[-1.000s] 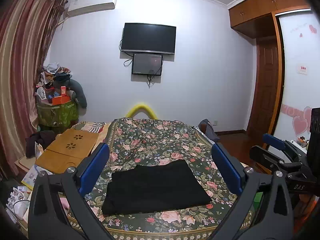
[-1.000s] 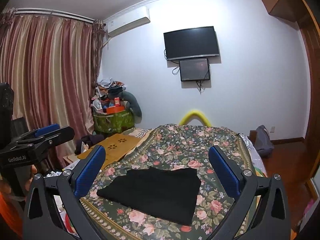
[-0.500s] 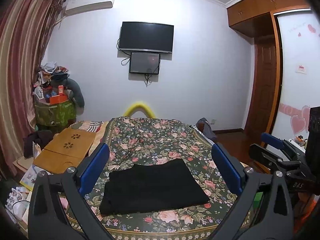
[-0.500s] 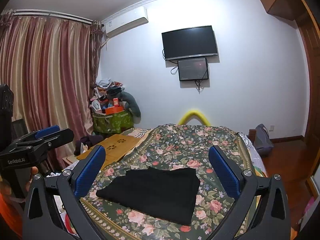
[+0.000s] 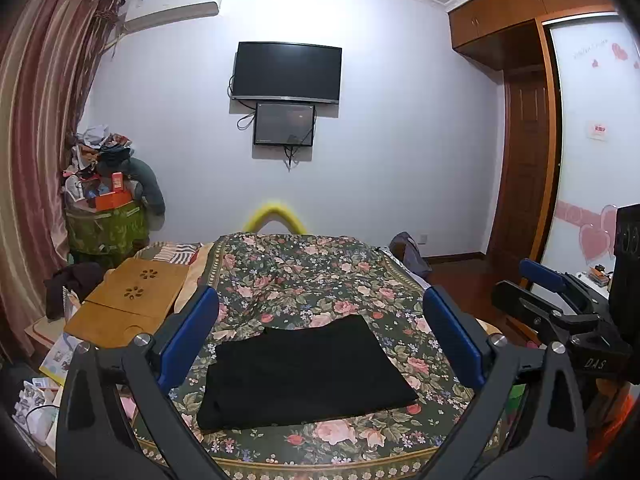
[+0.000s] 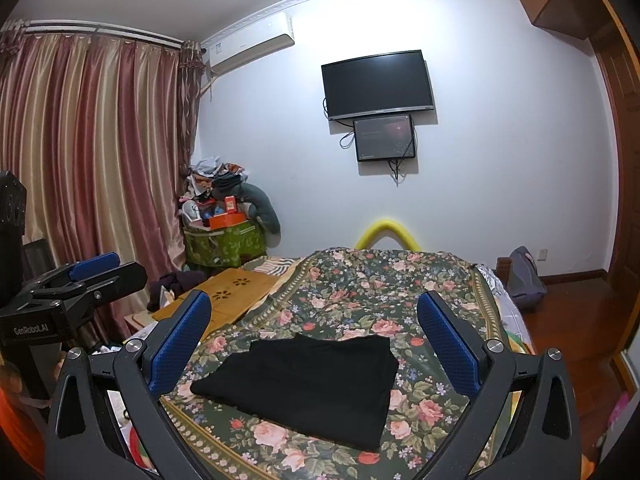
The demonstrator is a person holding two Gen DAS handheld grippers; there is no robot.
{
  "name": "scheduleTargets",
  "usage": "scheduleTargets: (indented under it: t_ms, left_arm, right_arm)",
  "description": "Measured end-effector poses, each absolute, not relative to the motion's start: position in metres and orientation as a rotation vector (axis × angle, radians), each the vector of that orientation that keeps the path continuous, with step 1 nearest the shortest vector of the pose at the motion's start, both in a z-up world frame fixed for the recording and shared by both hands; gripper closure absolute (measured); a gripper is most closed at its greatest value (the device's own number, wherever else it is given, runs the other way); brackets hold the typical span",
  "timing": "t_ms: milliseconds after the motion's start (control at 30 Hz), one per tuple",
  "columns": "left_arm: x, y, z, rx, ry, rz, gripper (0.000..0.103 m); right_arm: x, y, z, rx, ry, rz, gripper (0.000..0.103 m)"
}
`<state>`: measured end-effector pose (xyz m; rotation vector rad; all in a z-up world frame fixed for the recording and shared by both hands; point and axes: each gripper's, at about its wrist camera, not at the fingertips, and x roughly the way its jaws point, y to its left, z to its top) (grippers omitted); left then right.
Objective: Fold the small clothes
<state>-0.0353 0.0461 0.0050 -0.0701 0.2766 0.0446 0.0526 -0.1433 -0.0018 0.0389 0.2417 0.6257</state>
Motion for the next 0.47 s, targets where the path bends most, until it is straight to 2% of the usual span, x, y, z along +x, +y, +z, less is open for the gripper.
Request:
scheduleTargets:
  t_ms: [467]
  left_arm:
    - [-0.0268,0.0440,0.0041,-0.066,0.296,0.033,0.000]
  right_arm:
    - [0.0568,-0.1418,-0.0055,0.046,0.258,0.618,0.001]
